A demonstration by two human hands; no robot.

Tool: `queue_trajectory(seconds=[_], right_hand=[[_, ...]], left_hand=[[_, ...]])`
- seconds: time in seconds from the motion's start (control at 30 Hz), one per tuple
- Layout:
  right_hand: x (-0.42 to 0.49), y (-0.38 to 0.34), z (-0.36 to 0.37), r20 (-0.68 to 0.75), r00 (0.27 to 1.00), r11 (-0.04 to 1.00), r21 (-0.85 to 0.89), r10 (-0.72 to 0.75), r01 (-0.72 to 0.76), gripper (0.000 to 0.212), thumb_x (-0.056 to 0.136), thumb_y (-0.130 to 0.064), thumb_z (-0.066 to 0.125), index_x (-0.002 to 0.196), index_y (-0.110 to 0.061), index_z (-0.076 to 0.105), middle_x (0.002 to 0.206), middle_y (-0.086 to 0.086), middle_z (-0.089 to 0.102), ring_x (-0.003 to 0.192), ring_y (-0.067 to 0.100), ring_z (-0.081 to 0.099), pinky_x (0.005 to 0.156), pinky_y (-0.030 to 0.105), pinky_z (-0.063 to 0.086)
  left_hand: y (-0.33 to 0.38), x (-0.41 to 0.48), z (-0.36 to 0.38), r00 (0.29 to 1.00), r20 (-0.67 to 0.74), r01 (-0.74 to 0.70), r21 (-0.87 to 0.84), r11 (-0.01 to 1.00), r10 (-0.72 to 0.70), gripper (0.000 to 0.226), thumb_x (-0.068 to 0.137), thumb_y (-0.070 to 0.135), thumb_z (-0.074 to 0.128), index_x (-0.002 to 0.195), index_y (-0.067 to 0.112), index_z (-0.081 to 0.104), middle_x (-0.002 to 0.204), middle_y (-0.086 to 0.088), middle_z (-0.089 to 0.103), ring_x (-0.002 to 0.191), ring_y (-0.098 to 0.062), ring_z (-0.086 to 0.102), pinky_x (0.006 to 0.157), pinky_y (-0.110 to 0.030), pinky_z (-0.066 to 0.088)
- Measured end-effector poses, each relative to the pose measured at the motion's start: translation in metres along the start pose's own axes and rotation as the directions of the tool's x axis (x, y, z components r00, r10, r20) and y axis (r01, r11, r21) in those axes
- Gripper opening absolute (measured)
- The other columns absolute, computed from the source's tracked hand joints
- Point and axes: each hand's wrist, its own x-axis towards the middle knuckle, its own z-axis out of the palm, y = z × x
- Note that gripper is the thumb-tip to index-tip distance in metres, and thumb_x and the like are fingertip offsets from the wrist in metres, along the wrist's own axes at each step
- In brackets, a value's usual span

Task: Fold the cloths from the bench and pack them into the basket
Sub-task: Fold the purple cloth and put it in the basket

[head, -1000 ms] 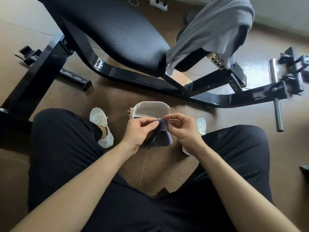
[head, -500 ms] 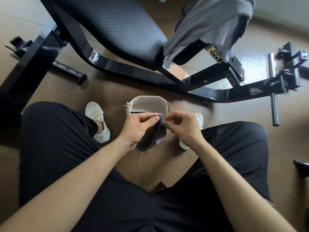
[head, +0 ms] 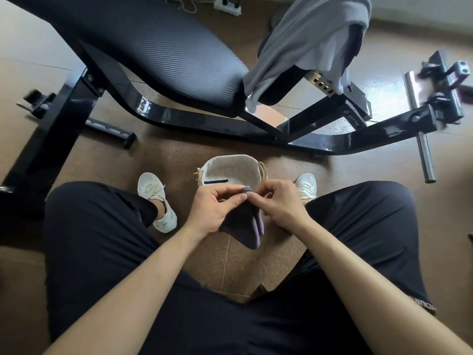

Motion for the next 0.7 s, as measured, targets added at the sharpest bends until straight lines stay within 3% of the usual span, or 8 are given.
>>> queue_trajectory(seconds=[0.13, 0.23, 0.37, 0.57, 0.7], right_hand=[[0.001, 0.006, -0.002, 0.144, 0.990, 1.000, -0.020, 0.010, -0.008, 0.013, 0.084, -0.025, 0.082, 0.085, -0.015, 0.072, 0.076, -0.003, 0.073, 0.056, 0.000, 0.062, 0.056, 0.019, 0.048], [0.000, 0.013, -0.003, 0.185, 0.983, 0.991, -0.133, 0.010, 0.015, 0.011, 0.081, -0.023, 0.083, 0.087, -0.022, 0.074, 0.080, -0.008, 0.072, 0.060, -0.005, 0.059, 0.064, 0.019, 0.044], [0.000, 0.018, -0.005, 0.259, 0.965, 0.969, -0.247, 0.048, 0.019, 0.011, 0.080, -0.025, 0.083, 0.086, -0.024, 0.075, 0.081, -0.009, 0.071, 0.066, 0.000, 0.058, 0.069, 0.025, 0.048], [-0.002, 0.029, -0.003, 0.439, 0.894, 0.874, -0.466, 0.096, 0.135, 0.009, 0.083, -0.028, 0.076, 0.091, -0.026, 0.075, 0.090, -0.006, 0.065, 0.084, 0.015, 0.061, 0.077, 0.036, 0.053], [0.007, 0.037, -0.017, 0.351, 0.931, 0.849, -0.519, 0.103, 0.102, 0.008, 0.087, -0.026, 0.071, 0.094, -0.023, 0.075, 0.104, -0.007, 0.046, 0.094, 0.014, 0.055, 0.085, 0.037, 0.051]], left_hand=[[-0.007, 0.004, -0.006, 0.995, -0.098, 0.006, 0.060, 0.998, 0.000, 0.024, 0.092, 0.008, 0.072, 0.094, 0.031, 0.076, 0.087, 0.021, 0.076, 0.089, 0.001, 0.069, 0.083, -0.019, 0.053], [-0.013, 0.005, -0.015, 0.983, -0.183, 0.019, 0.072, 0.997, -0.005, 0.016, 0.095, 0.013, 0.069, 0.098, 0.028, 0.075, 0.094, 0.012, 0.075, 0.095, -0.006, 0.068, 0.083, -0.024, 0.054], [-0.015, 0.006, -0.032, 0.968, -0.251, 0.020, 0.098, 0.995, 0.005, 0.012, 0.098, 0.017, 0.065, 0.106, 0.021, 0.073, 0.099, 0.004, 0.074, 0.098, -0.016, 0.069, 0.084, -0.034, 0.058], [0.013, 0.013, -0.059, 0.954, -0.278, -0.067, 0.181, 0.981, 0.117, 0.015, 0.099, 0.008, 0.061, 0.104, 0.018, 0.071, 0.096, 0.004, 0.072, 0.090, -0.007, 0.067, 0.076, -0.015, 0.054], [0.023, 0.034, -0.097, 0.930, -0.341, -0.070, 0.204, 0.976, 0.138, 0.018, 0.100, 0.009, 0.061, 0.099, 0.025, 0.070, 0.091, 0.008, 0.069, 0.084, -0.003, 0.064, 0.078, -0.020, 0.055]])
